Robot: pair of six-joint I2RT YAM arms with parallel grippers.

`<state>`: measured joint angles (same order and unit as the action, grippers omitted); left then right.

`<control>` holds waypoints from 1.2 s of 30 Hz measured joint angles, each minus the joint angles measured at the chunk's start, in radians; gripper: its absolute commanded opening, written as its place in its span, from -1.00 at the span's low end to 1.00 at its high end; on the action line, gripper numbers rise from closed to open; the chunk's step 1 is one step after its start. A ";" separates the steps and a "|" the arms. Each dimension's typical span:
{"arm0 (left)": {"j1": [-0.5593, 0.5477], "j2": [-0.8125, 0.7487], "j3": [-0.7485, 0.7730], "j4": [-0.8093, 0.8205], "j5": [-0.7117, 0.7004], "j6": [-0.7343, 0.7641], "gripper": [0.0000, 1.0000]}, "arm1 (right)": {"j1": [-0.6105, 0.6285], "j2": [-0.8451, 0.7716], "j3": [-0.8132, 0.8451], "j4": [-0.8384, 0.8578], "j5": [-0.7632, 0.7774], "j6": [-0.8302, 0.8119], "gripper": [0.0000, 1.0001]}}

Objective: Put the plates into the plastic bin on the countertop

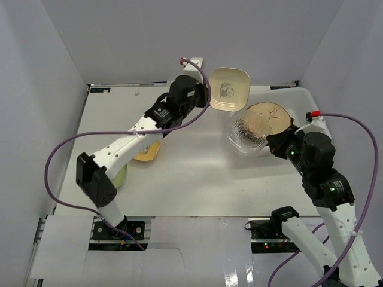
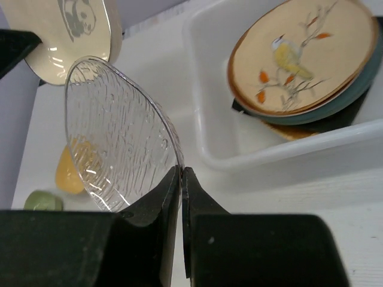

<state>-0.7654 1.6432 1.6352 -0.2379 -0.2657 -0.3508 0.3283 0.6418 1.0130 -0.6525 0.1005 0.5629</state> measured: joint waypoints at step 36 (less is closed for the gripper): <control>-0.069 0.805 0.637 -0.024 0.400 -0.115 0.22 | -0.454 0.423 0.101 0.320 0.214 -0.142 -0.85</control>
<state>-0.8341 2.4481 2.2723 -0.2615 0.1341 -0.4660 -0.1253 1.0653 1.1137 -0.3328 0.3145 0.4210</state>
